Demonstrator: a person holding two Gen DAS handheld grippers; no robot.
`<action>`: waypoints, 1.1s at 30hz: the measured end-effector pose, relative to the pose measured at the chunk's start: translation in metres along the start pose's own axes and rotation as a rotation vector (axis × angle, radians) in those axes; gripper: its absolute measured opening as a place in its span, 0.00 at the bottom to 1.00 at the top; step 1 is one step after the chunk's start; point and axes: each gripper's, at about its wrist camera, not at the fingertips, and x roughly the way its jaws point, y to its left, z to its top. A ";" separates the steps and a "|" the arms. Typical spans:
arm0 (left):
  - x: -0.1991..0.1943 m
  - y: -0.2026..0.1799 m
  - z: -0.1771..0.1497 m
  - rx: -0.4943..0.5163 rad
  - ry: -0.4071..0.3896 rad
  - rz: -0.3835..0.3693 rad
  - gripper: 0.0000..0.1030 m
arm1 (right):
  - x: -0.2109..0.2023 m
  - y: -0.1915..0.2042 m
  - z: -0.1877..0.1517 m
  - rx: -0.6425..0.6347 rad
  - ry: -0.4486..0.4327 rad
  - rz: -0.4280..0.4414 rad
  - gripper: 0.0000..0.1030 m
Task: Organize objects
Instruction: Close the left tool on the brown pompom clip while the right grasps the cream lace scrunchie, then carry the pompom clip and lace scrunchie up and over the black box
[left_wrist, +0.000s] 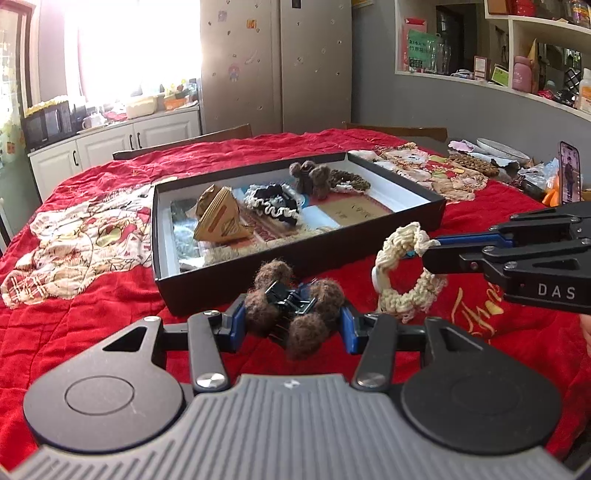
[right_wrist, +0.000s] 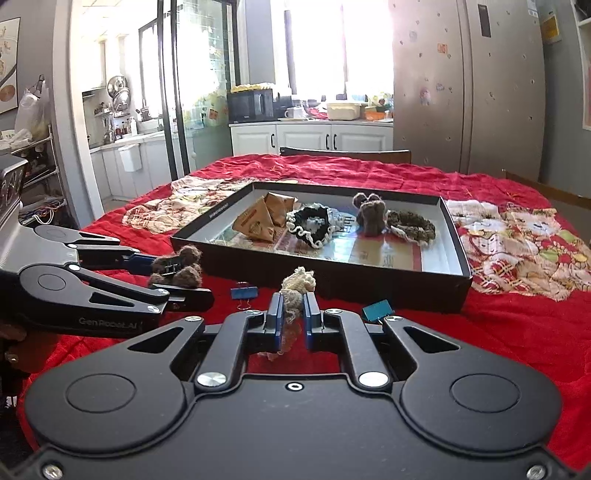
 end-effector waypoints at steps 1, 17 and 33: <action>-0.001 -0.001 0.001 0.001 0.001 0.003 0.51 | -0.002 0.000 0.001 -0.001 -0.004 0.001 0.10; -0.014 -0.009 0.019 0.005 -0.051 -0.002 0.51 | -0.023 -0.004 0.015 0.006 -0.073 -0.002 0.09; -0.006 -0.007 0.051 0.001 -0.103 -0.002 0.51 | -0.030 -0.030 0.043 0.037 -0.146 -0.052 0.09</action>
